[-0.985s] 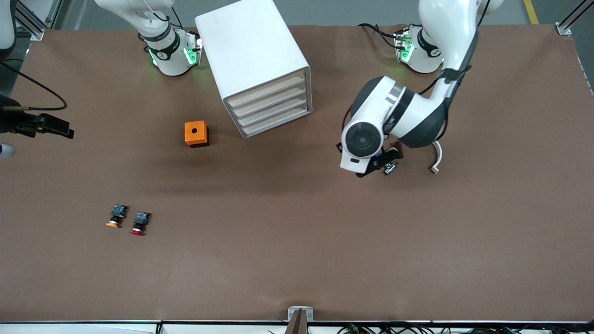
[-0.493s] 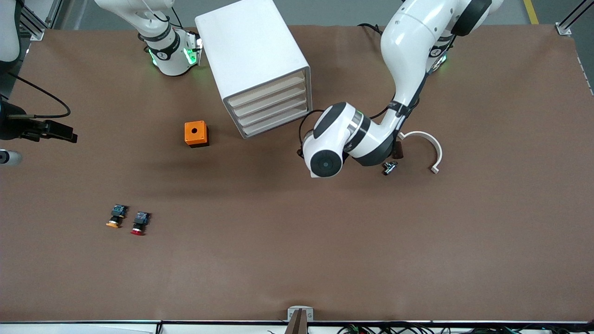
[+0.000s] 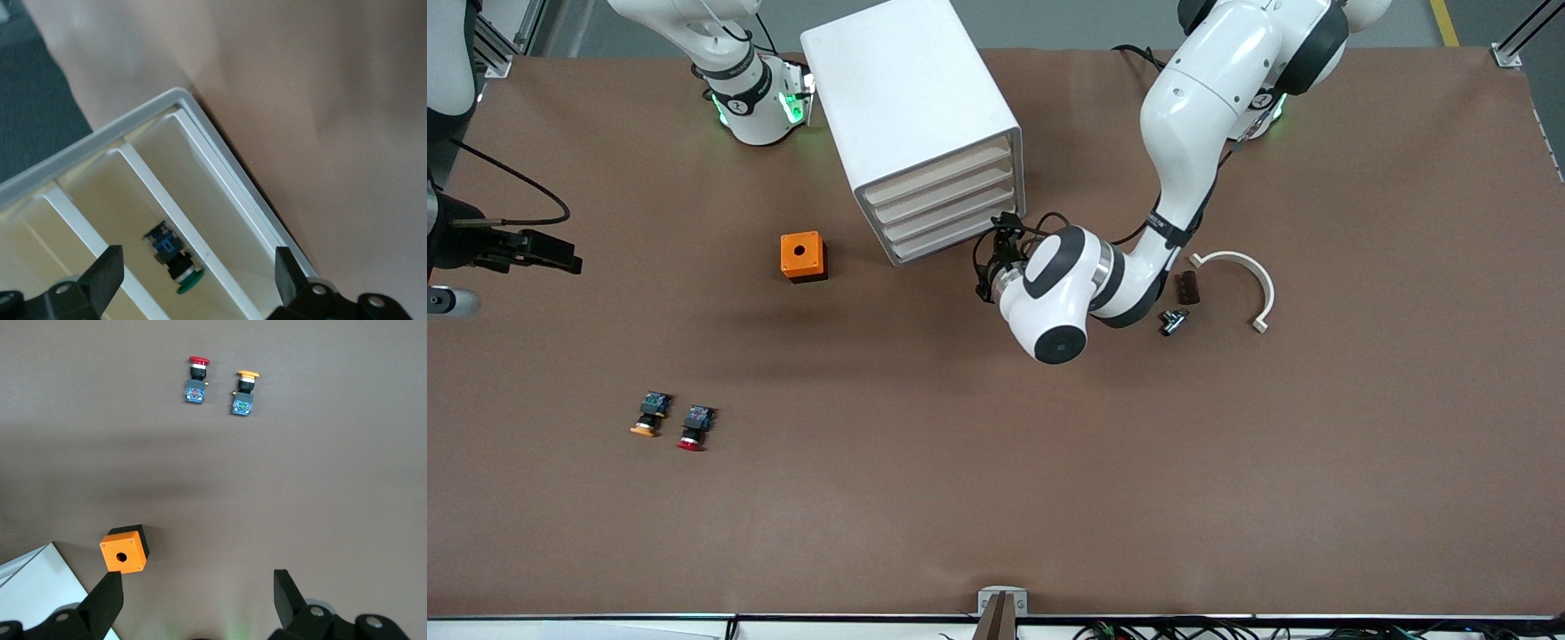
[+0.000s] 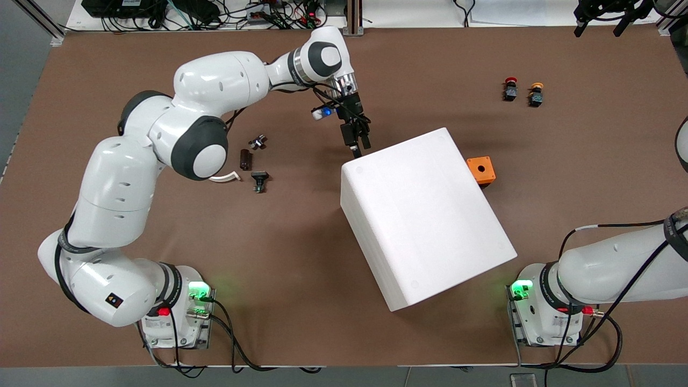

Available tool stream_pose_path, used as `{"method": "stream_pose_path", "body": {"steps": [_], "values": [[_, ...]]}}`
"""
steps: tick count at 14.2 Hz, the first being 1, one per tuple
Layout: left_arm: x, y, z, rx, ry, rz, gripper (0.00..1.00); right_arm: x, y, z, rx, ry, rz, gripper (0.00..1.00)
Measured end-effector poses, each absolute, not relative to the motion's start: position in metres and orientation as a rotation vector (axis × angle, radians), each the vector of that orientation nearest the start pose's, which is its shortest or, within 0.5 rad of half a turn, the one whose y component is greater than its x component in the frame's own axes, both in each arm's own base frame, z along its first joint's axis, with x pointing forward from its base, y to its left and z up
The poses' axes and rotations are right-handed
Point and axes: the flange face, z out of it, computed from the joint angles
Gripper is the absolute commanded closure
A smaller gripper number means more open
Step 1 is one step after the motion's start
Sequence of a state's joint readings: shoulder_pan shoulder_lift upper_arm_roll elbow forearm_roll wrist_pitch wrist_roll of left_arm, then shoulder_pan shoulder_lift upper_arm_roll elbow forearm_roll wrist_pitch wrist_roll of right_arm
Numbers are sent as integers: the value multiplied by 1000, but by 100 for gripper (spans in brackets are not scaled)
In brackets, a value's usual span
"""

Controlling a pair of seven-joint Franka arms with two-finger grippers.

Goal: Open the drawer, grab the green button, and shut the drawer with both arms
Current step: 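Grasp the drawer handle with the left gripper, then pull the drawer open with the left gripper while the right gripper approaches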

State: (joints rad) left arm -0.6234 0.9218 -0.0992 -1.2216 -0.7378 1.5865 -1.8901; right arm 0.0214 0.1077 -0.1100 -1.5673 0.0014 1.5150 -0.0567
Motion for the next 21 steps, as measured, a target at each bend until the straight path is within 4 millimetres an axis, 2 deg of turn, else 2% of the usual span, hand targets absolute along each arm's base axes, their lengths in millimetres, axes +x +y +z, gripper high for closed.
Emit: {"method": "stream_pose_path", "body": {"steps": [2, 4, 7, 11, 13, 18, 20, 21], "values": [[490, -506, 192, -1816, -1708, 1319, 0, 574, -44, 561, -3130, 83, 255, 0], [483, -505, 174, -1700, -1699, 1374, 0, 575, -27, 560, -3135, 175, 264, 0], [467, -501, 155, -1567, -1644, 1380, 3, 574, 20, 560, -3144, 337, 272, 0], [443, -493, 134, -1468, -1539, 1375, 19, 567, 92, 560, -3123, 587, 267, 0], [438, -492, 131, -1444, -1521, 1388, 24, 563, 117, 560, -3076, 720, 274, 0], [432, -495, 127, -1406, -1508, 1433, 34, 561, 137, 562, -2958, 975, 286, 0], [425, -499, 124, -1404, -1495, 1429, 40, 558, 155, 563, -2944, 1024, 273, 0], [421, -502, 121, -1404, -1487, 1424, 47, 556, 165, 563, -2939, 1044, 265, 0]]}}
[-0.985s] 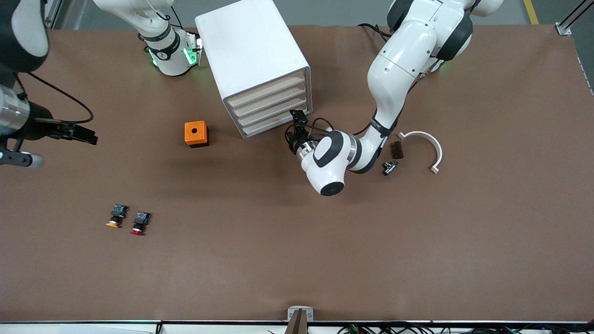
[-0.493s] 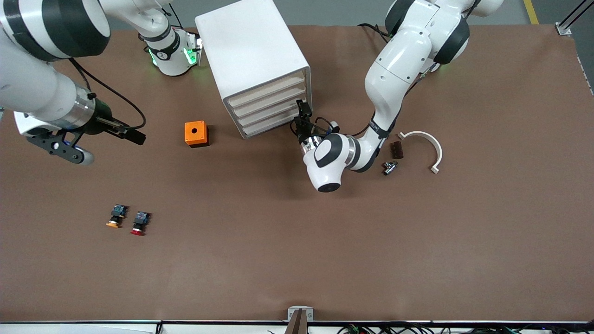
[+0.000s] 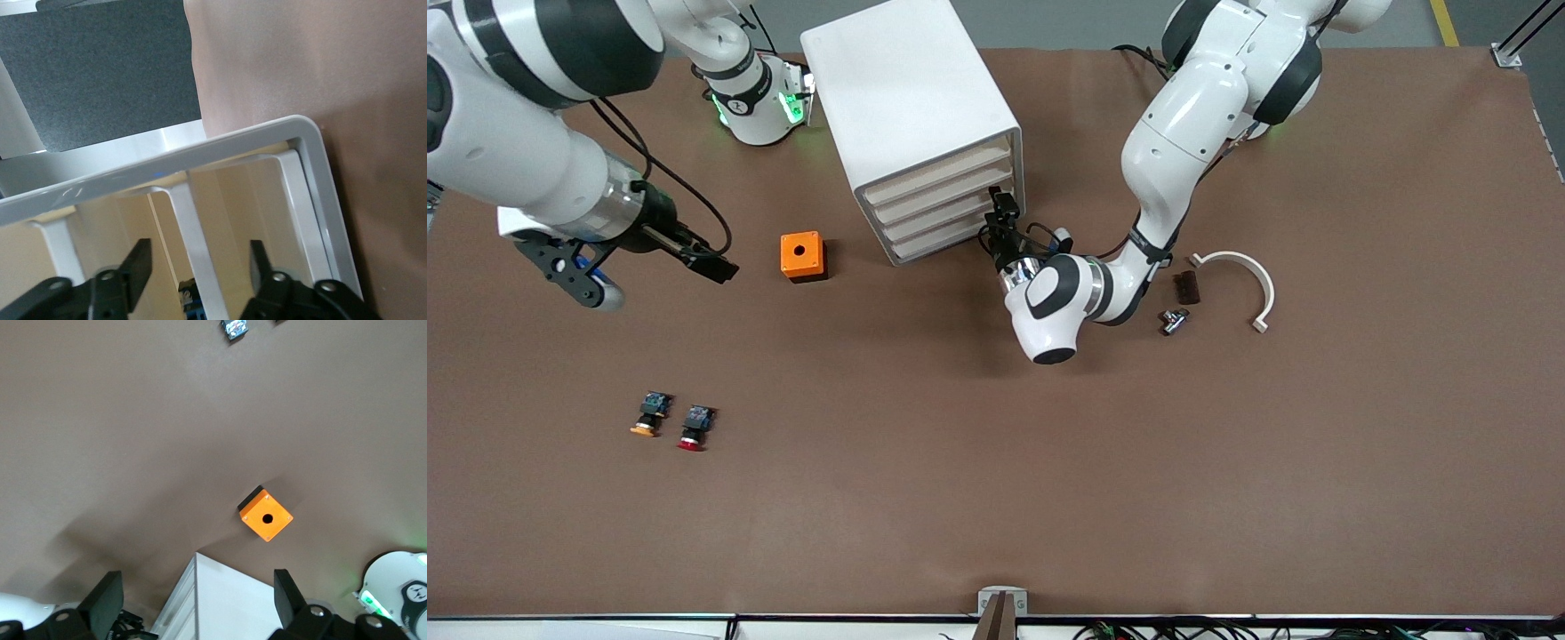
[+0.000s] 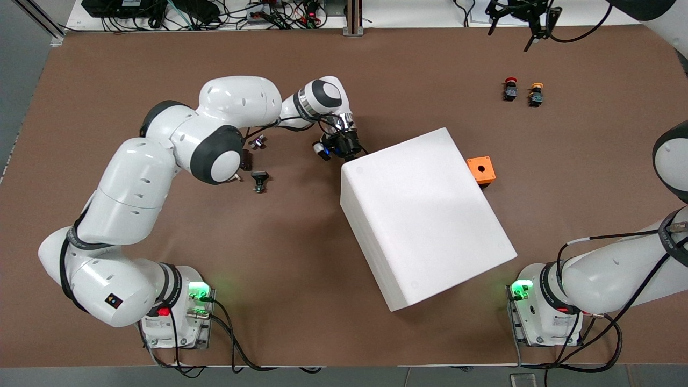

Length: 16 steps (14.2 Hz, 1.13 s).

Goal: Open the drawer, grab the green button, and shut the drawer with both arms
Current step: 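Pull the drawer open with the left gripper while the right gripper approaches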

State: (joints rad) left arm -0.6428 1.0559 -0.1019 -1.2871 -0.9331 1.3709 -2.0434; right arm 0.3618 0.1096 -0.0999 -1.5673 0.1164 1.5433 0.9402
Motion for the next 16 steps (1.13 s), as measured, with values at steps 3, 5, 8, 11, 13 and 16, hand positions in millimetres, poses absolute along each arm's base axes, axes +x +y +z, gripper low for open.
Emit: {"method": "stream_pose_path", "body": {"steps": [3, 5, 8, 11, 13, 16], "values": [[404, -513, 116, -1408, -1457, 1405, 65, 551, 195, 561, -2925, 1092, 245, 0], [399, -516, 115, -1410, -1445, 1400, 74, 548, 210, 558, -2921, 1111, 241, 0], [399, -515, 115, -1407, -1442, 1401, 85, 545, 227, 552, -2916, 1135, 235, 0], [400, -514, 115, -1404, -1442, 1404, 87, 544, 235, 548, -2922, 1133, 238, 0], [403, -512, 115, -1398, -1445, 1408, 88, 544, 239, 547, -2923, 1124, 232, 0], [419, -499, 115, -1377, -1475, 1433, 87, 542, 251, 545, -2920, 1122, 221, 0]]}}
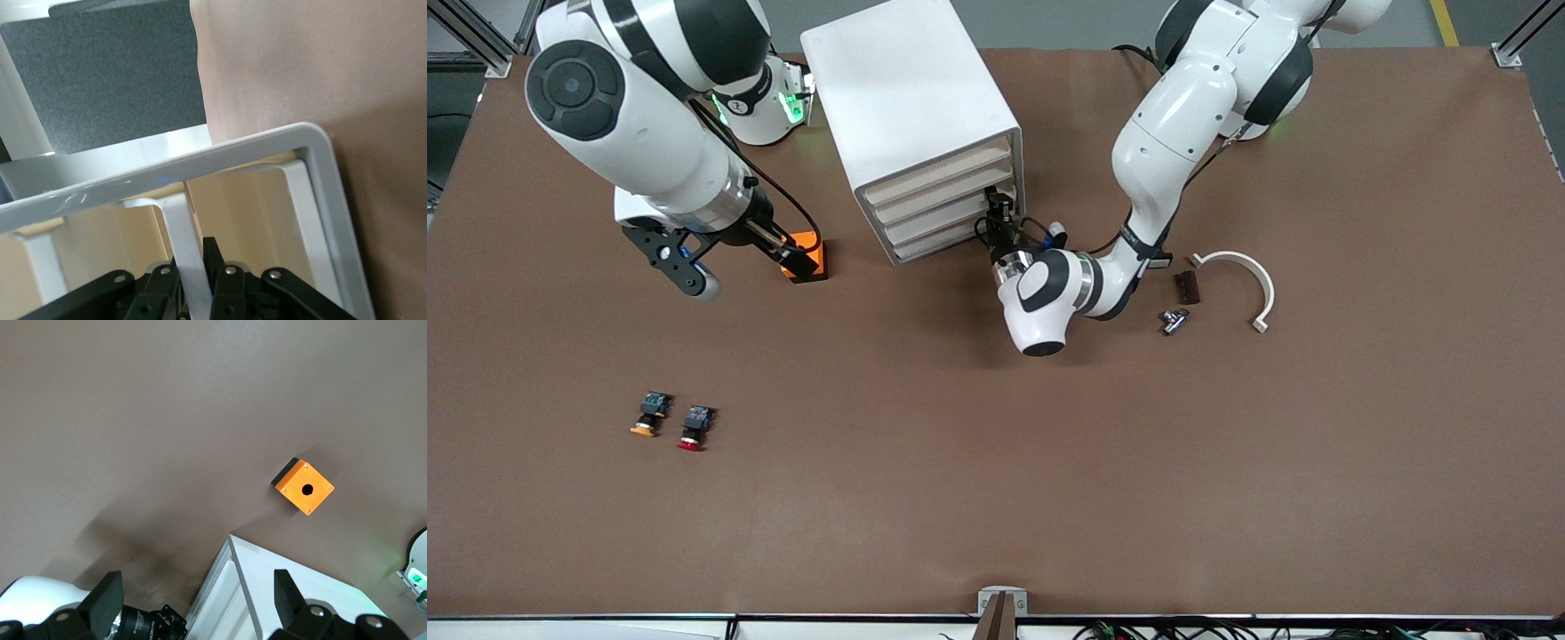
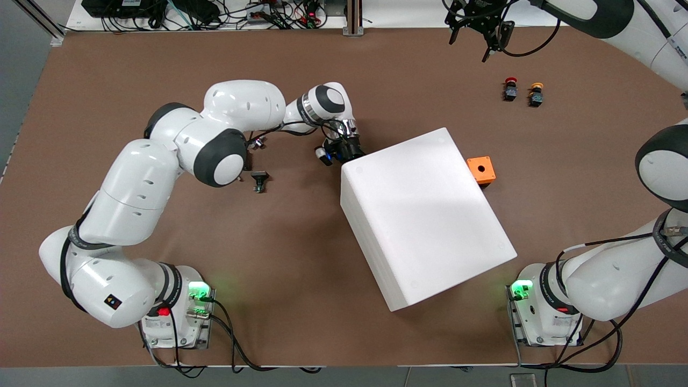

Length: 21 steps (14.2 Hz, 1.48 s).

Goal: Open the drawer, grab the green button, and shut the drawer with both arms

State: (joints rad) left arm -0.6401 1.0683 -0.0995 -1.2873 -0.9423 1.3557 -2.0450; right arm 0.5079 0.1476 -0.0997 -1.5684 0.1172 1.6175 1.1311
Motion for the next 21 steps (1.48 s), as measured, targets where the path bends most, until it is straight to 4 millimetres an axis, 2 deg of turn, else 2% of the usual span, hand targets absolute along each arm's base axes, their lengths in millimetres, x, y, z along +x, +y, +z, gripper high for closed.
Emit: {"method": "stream_pose_path", "body": {"steps": [3, 7, 10, 12, 16, 17, 18, 19, 20, 21], "values": [[444, -478, 114, -1334, -1522, 1484, 87, 542, 259, 539, -2923, 1124, 222, 0], [473, -453, 115, -1272, -1579, 1565, 86, 551, 257, 523, -2926, 1153, 235, 0], [487, -439, 113, -1236, -1606, 1609, 84, 560, 267, 499, -2907, 1151, 223, 0], [494, -432, 113, -1225, -1619, 1620, 83, 559, 279, 487, -2895, 1164, 222, 0], [506, -416, 110, -1200, -1645, 1638, 81, 550, 297, 479, -2893, 1191, 229, 0], [507, -414, 109, -1194, -1648, 1643, 75, 547, 304, 476, -2888, 1200, 224, 0], [508, -413, 108, -1189, -1649, 1647, 60, 543, 312, 472, -2879, 1213, 214, 0], [508, -412, 107, -1185, -1650, 1651, 41, 538, 321, 466, -2873, 1228, 209, 0], [509, -412, 106, -1184, -1650, 1655, 27, 532, 331, 460, -2871, 1241, 209, 0], [510, -411, 107, -1192, -1649, 1662, 17, 526, 342, 452, -2872, 1254, 210, 0]]}}
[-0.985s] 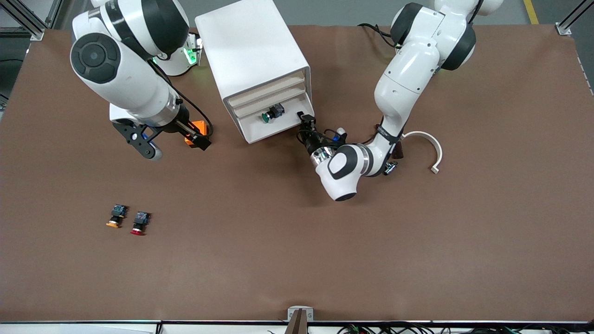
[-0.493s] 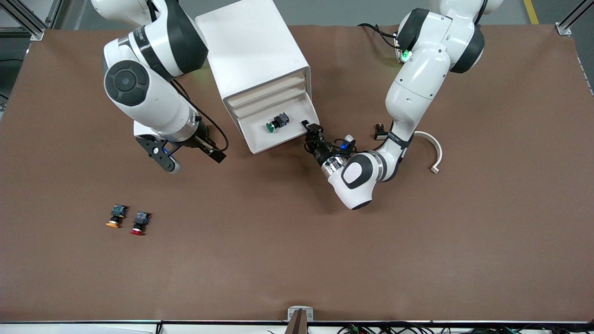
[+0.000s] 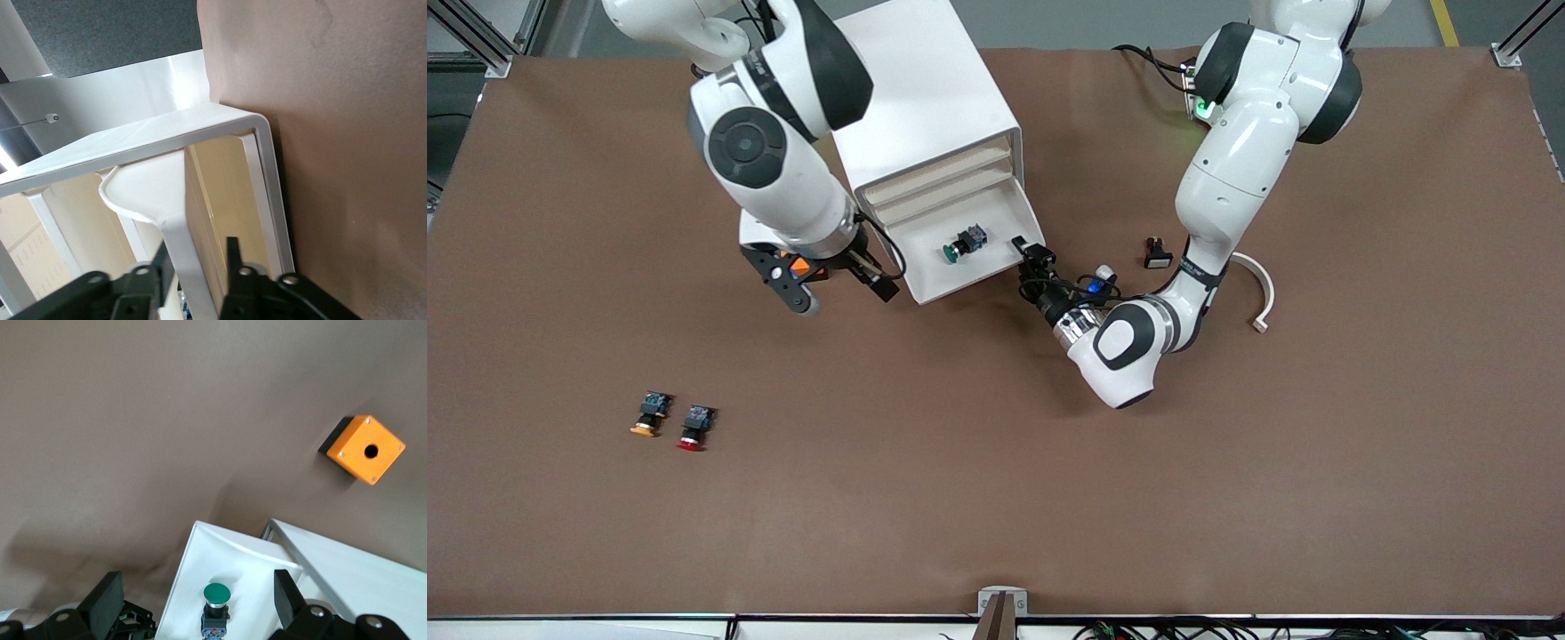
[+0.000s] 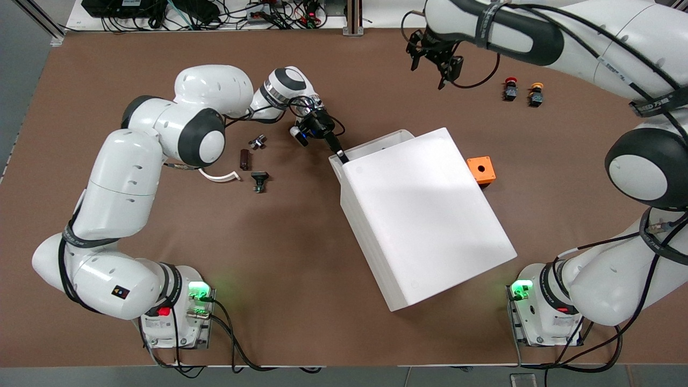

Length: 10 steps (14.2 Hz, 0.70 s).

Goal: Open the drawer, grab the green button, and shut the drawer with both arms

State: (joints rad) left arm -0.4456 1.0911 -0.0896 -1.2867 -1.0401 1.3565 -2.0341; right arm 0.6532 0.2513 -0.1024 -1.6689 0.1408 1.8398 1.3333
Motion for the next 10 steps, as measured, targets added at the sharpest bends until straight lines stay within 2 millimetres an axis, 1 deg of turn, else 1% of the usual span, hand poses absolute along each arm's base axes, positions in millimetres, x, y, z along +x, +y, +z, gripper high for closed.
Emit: {"method": "stream_pose_path", "body": {"steps": [2, 3, 5, 7, 10], "values": [[512, -410, 108, -1228, -1640, 1687, 4, 516, 359, 440, -2880, 1273, 219, 0], [512, -409, 108, -1251, -1634, 1701, 1, 512, 366, 436, -2882, 1286, 222, 0], [516, -408, 110, -1319, -1615, 1744, 1, 505, 377, 432, -2884, 1305, 227, 0], [525, -404, 116, -1417, -1597, 1801, 1, 496, 387, 425, -2895, 1318, 237, 0], [545, -394, 128, -1607, -1559, 1895, 1, 481, 411, 400, -2906, 1349, 238, 0]]}}
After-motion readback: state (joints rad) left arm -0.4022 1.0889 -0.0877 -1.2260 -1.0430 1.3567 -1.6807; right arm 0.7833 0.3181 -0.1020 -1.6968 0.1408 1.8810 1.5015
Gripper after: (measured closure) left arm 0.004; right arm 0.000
